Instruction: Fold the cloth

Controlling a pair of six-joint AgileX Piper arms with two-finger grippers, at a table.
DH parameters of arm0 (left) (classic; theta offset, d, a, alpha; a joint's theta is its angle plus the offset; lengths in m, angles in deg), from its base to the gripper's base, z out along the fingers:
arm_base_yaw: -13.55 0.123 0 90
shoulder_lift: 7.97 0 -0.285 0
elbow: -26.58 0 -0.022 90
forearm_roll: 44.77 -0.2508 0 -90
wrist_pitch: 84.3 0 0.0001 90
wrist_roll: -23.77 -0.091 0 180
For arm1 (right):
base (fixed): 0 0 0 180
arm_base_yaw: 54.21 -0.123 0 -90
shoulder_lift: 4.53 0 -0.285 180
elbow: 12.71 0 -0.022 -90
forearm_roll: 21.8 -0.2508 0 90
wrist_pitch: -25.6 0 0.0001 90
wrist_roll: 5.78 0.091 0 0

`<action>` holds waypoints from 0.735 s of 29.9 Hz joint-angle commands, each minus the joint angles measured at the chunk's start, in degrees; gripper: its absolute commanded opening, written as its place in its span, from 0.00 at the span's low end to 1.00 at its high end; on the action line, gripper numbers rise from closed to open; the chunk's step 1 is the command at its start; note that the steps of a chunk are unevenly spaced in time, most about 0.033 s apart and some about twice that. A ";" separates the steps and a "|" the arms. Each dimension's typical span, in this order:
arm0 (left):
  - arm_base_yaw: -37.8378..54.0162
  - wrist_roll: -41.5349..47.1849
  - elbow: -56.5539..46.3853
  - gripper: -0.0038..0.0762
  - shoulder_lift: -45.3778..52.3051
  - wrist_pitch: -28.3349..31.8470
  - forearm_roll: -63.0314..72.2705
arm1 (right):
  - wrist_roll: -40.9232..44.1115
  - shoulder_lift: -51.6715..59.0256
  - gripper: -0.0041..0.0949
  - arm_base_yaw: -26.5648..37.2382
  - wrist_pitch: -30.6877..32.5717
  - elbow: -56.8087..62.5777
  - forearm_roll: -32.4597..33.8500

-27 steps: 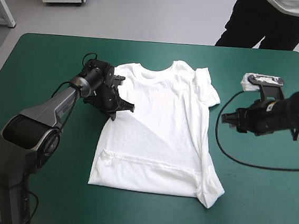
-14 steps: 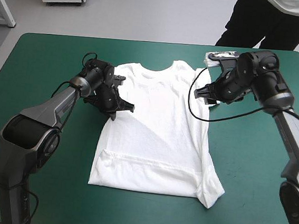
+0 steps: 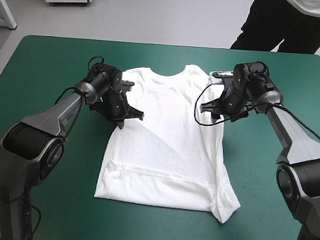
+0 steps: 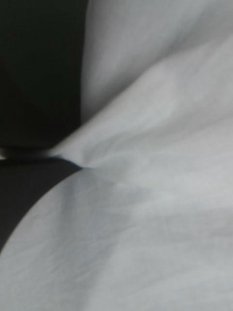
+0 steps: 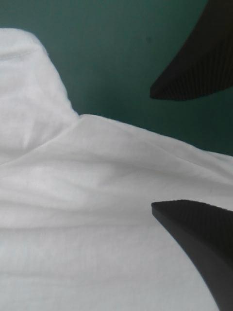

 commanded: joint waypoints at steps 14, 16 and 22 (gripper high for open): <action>0.28 -0.32 0.55 0.04 1.41 1.09 -1.84 | 1.08 -4.07 0.57 -0.01 -3.78 1.51 -2.14; 0.28 -0.32 0.55 0.04 1.41 1.22 -1.84 | 1.08 -4.17 0.54 -0.01 -5.02 3.15 -2.81; 0.28 -0.57 0.68 0.04 1.41 1.81 -1.84 | 1.73 -4.17 0.32 -0.10 -6.91 4.11 -2.97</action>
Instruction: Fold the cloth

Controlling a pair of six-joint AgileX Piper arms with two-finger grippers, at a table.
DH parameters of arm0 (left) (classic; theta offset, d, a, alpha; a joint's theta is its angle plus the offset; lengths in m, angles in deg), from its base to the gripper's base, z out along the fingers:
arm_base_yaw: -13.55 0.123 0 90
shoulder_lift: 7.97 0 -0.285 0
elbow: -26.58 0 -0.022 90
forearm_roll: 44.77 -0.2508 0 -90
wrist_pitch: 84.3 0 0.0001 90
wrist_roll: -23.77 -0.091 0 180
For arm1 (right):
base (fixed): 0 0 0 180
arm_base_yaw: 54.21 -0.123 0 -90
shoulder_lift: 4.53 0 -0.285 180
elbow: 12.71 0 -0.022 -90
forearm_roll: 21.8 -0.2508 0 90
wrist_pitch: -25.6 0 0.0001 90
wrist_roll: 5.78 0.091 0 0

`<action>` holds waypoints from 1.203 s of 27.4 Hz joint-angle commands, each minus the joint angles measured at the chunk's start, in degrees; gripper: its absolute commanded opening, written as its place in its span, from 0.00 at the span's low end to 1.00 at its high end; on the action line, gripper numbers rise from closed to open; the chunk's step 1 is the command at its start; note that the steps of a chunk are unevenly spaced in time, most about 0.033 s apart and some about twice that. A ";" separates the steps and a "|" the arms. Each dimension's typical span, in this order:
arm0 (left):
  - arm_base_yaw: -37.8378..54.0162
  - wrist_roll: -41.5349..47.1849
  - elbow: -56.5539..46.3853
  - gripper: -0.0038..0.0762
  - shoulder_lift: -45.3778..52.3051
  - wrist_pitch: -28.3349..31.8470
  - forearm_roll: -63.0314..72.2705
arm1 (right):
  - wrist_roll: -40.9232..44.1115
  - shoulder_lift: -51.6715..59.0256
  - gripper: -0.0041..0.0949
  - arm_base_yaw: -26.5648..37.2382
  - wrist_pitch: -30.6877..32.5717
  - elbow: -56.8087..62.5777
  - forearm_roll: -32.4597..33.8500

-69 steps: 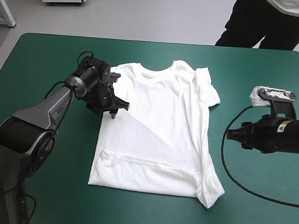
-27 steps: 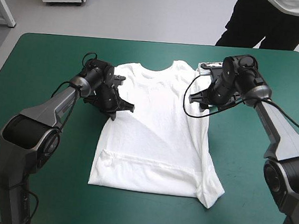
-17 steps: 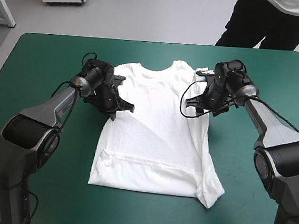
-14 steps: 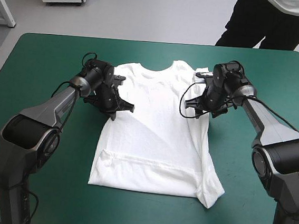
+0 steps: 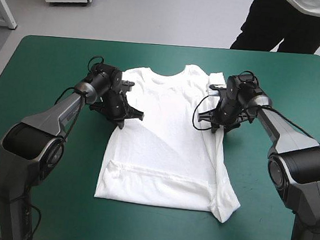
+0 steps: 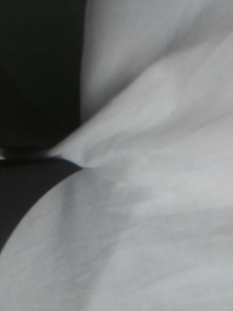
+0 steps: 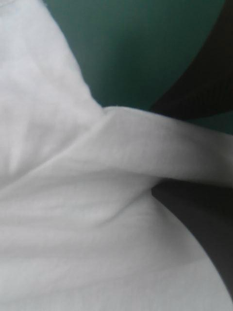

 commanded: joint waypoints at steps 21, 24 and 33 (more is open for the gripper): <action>0.28 -5.71 17.73 0.04 15.78 -5.06 -5.58 | -1.94 18.24 0.02 -0.10 7.44 -14.68 1.95; 0.28 -5.71 23.34 0.04 16.98 -5.36 -5.48 | -1.94 20.55 0.02 -0.10 7.99 -18.54 1.95; 0.18 -7.02 37.59 0.04 23.48 -5.36 -5.04 | -3.49 27.63 0.02 -0.10 7.99 -32.03 1.95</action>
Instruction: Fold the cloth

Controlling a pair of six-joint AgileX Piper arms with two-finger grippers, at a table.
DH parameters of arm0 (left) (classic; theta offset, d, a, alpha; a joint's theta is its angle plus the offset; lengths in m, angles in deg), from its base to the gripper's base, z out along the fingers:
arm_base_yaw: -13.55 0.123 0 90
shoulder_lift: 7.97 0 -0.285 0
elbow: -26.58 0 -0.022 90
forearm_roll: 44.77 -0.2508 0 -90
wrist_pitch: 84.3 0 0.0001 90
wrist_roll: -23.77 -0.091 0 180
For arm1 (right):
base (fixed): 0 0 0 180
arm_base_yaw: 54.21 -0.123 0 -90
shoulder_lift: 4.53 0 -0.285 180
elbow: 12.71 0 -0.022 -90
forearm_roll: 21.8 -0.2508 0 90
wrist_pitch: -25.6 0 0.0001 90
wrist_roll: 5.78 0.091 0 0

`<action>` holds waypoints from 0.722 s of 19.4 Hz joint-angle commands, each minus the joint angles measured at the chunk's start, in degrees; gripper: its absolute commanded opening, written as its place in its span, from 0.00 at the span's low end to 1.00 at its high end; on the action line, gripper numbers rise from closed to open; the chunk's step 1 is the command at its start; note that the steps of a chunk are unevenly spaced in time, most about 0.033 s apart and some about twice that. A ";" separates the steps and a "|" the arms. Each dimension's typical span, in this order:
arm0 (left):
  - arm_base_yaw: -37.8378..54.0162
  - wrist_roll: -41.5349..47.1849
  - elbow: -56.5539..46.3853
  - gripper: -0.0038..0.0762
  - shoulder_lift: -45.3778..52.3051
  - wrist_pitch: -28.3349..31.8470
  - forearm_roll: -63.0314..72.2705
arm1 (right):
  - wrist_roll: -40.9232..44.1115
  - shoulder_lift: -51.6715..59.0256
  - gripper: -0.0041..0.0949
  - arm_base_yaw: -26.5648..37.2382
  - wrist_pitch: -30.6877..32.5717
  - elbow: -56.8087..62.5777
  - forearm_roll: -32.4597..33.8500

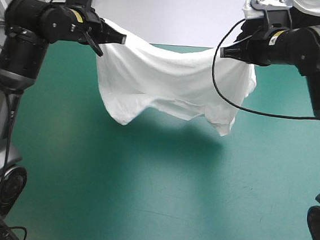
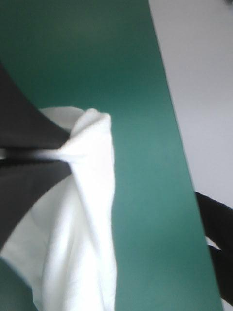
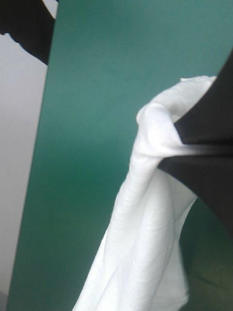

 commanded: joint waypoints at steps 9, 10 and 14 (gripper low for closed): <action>0.06 -0.69 5.72 0.04 8.19 -2.11 1.46 | -0.62 6.68 0.02 -0.03 -0.04 -4.87 0.49; 0.06 -0.69 5.72 0.04 7.64 -1.44 1.34 | -0.62 6.12 0.02 -0.03 -0.04 -4.87 1.51; 0.06 -0.69 5.72 0.04 3.53 3.53 0.29 | -0.62 1.02 0.02 -0.03 -3.42 -4.87 5.55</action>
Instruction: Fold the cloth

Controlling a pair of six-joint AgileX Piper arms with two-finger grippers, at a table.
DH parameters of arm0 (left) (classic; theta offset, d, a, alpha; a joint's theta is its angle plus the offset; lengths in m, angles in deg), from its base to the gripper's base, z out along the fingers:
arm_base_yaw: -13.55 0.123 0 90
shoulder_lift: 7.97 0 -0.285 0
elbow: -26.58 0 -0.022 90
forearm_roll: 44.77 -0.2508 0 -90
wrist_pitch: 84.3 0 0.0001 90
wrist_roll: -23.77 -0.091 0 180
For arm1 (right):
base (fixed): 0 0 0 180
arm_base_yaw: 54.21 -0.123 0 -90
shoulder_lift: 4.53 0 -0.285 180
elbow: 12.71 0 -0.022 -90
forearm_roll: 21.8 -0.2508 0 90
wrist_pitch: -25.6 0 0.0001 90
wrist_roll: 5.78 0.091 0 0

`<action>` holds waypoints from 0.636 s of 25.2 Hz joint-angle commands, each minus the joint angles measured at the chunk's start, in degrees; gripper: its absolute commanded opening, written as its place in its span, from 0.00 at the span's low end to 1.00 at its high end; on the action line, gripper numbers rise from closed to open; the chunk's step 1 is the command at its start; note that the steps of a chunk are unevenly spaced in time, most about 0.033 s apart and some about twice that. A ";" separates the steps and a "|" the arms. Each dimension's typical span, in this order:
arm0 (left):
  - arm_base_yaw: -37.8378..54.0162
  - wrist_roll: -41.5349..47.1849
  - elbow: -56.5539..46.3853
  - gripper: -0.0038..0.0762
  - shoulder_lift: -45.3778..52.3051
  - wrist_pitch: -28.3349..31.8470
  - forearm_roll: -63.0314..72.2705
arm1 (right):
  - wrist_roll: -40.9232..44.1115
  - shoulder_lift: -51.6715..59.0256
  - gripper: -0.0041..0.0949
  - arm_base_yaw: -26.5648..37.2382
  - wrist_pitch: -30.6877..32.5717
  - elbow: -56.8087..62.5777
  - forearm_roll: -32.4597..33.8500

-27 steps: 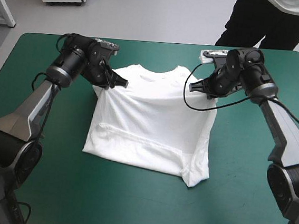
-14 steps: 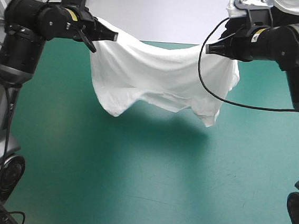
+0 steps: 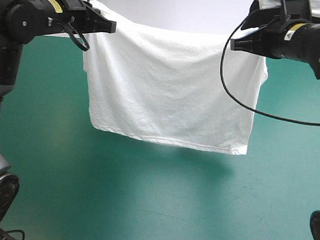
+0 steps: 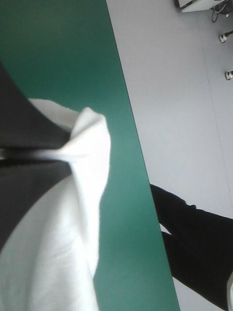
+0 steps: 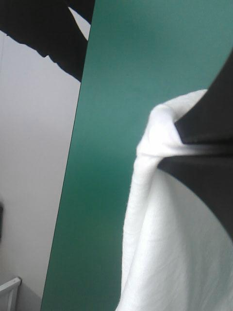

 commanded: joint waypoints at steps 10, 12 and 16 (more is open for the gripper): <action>0.06 1.32 1.39 0.04 -7.32 22.61 -5.92 | 1.97 -7.22 0.02 -0.03 -20.79 -1.28 9.77; 0.06 1.32 1.39 0.04 -7.98 27.79 -5.92 | 1.97 -7.48 0.02 -0.03 -24.14 -1.28 11.09; 0.06 1.32 1.39 0.04 -9.97 26.60 -5.92 | 1.97 -9.14 0.02 3.39 -21.96 -1.28 5.47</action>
